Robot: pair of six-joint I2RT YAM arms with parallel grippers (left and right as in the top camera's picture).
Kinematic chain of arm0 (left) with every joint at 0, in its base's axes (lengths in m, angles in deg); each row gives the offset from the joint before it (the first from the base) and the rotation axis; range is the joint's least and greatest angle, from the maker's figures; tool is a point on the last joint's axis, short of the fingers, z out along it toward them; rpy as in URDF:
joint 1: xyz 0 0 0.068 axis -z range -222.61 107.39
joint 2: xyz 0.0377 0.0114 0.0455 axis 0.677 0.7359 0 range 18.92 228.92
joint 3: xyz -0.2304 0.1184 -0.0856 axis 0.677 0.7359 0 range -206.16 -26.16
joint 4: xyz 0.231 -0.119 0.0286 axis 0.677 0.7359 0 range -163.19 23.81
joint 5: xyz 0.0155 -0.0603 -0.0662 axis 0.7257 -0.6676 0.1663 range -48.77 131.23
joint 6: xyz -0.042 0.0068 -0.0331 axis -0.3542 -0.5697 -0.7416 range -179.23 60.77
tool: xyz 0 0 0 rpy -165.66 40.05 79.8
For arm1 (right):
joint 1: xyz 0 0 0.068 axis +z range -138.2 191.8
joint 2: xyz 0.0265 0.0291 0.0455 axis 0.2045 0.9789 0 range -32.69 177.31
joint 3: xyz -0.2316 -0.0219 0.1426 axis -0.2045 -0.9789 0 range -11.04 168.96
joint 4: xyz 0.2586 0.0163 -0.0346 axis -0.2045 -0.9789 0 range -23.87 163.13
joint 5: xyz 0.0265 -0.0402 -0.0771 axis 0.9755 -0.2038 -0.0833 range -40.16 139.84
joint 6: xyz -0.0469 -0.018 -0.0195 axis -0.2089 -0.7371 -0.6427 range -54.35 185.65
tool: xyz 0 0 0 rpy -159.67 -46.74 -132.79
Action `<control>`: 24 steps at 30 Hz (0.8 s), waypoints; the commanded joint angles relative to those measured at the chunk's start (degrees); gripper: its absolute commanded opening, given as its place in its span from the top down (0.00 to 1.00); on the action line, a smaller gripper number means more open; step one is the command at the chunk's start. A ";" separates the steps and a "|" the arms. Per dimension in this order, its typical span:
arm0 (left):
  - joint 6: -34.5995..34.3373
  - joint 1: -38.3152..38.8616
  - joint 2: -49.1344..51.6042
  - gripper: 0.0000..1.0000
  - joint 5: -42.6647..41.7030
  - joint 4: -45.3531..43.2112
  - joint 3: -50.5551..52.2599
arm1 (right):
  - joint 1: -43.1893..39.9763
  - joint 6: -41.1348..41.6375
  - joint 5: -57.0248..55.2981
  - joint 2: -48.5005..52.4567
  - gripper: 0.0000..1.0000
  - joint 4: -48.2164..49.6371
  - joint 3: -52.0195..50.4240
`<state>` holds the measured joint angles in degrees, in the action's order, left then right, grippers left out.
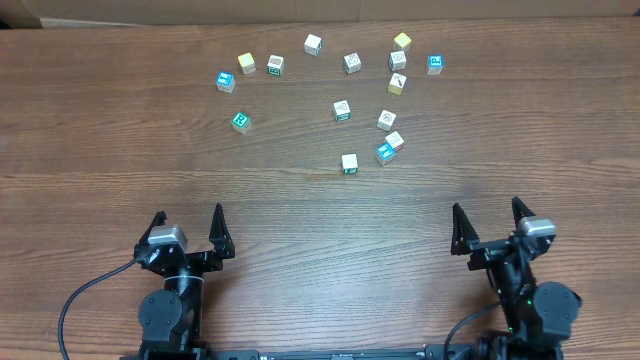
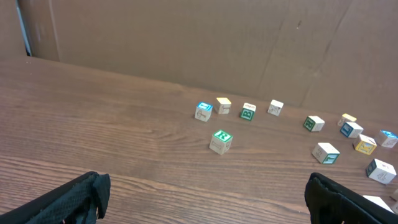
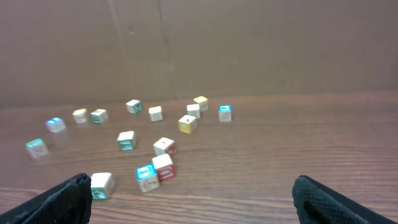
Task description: Form a horizontal line
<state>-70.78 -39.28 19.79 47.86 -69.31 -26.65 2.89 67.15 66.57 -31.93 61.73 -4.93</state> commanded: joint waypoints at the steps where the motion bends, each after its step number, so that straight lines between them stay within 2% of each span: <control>1: 1.27 -0.35 -0.59 0.00 -0.48 0.00 0.22 | 0.22 0.68 1.42 -0.57 0.00 -2.21 8.52; 6: 1.27 -0.35 -0.59 0.00 -0.48 0.00 0.22 | 0.22 0.68 1.42 1.60 0.00 -7.45 19.87; 11: 1.27 -0.35 -0.59 0.00 -0.48 0.00 0.22 | 0.22 0.70 1.42 9.05 0.00 -13.62 32.85; 17: 1.29 -0.35 -0.59 0.00 -0.48 0.00 0.22 | 0.22 0.68 1.62 23.50 0.00 -23.58 50.53; 24: 1.29 -0.35 -0.59 0.00 -0.48 0.00 0.22 | 0.22 0.66 1.60 45.13 0.00 -38.97 74.40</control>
<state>-70.78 -39.28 19.79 47.86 -69.26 -26.65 2.89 67.52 67.91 6.34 25.56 62.10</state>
